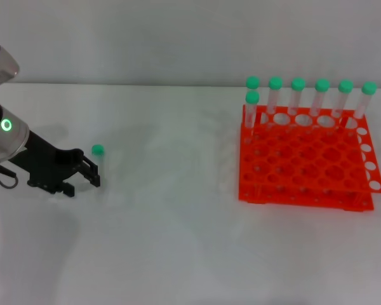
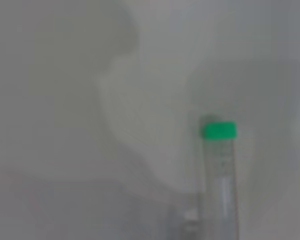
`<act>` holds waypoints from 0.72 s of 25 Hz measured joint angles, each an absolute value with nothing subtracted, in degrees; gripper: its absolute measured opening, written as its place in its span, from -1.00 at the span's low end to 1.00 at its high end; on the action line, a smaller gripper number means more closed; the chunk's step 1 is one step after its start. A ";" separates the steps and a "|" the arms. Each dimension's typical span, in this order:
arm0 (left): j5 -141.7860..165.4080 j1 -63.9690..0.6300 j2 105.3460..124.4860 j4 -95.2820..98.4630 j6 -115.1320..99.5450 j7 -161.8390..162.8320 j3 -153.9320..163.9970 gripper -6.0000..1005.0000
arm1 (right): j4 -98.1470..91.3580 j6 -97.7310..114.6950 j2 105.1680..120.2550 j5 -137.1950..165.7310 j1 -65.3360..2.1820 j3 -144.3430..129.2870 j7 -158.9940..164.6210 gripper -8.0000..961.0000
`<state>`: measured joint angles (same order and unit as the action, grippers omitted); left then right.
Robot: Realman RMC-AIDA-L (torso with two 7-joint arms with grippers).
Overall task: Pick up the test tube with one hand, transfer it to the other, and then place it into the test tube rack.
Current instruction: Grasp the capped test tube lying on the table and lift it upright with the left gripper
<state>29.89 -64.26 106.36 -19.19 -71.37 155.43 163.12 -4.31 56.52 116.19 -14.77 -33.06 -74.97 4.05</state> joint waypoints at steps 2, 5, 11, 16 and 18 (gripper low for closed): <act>28.78 -64.25 106.36 -19.13 -70.77 155.17 163.12 0.40 | -4.31 56.51 116.19 -14.76 -33.02 -74.97 4.04 0.71; 28.04 -64.23 106.36 -18.97 -70.58 154.91 163.12 0.22 | -4.31 56.49 116.19 -14.76 -33.01 -74.97 4.04 0.71; 28.31 -64.07 106.59 -16.87 -70.54 154.88 163.12 0.00 | -4.39 56.46 116.19 -14.76 -33.04 -74.97 4.09 0.71; 29.00 -63.92 106.91 -16.94 -70.45 155.11 163.12 -0.06 | -4.46 56.47 116.19 -14.76 -33.22 -74.97 4.13 0.71; 29.05 -63.81 106.93 -17.00 -70.43 155.16 163.12 -0.07 | -4.47 56.50 116.19 -14.76 -33.22 -74.97 4.13 0.71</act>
<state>29.05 -63.81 106.93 -17.00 -70.43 155.17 163.12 -4.47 56.50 116.19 -14.76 -33.22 -74.97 4.13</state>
